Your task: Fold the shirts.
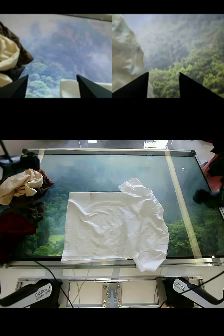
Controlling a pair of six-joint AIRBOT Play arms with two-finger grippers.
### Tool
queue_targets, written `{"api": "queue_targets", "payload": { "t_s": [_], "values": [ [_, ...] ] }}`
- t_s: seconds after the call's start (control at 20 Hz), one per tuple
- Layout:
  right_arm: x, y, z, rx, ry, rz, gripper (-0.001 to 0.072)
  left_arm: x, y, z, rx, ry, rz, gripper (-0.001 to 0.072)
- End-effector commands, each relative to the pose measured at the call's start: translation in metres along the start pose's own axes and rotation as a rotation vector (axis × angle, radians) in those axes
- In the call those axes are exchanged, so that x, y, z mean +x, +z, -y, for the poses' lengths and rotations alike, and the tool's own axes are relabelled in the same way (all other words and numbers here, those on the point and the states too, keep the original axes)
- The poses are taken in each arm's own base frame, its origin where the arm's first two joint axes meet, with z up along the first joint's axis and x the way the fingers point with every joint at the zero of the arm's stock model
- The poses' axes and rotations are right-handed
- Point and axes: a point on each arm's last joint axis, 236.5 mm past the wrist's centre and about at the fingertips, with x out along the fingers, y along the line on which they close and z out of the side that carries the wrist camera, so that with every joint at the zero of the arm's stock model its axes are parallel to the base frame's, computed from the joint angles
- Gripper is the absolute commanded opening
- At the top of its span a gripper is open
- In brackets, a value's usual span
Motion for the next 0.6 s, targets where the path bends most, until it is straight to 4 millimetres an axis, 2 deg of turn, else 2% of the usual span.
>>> {"api": "queue_targets", "payload": {
  "t_s": [0.0, 0.05, 0.15, 0.3, 0.45, 0.55],
  "values": [
    [-0.019, -0.100, 0.018, 0.217, 0.089, -0.229, 0.0451, -0.035, -0.074, -0.015, -0.022, 0.031, -0.120, 0.0695],
    [-0.018, -0.107, 0.014, 0.312, 0.125, -0.238, 0.0449, -0.039, -0.095, -0.008, -0.049, 0.007, -0.154, 0.0696],
    [-0.023, -0.110, -0.016, 0.371, 0.264, -0.272, 0.0440, -0.046, -0.115, 0.008, -0.117, -0.056, -0.177, 0.0696],
    [-0.035, -0.084, -0.034, 0.381, 0.353, -0.204, 0.0439, -0.049, -0.112, 0.025, -0.150, -0.126, -0.165, 0.0695],
    [-0.050, -0.062, -0.034, 0.351, 0.350, -0.142, 0.0439, -0.050, -0.110, 0.030, -0.146, -0.149, -0.159, 0.0696],
    [-0.063, -0.053, -0.047, 0.361, 0.401, -0.130, 0.0439, -0.050, -0.111, 0.030, -0.145, -0.150, -0.164, 0.0696]
  ]
}}
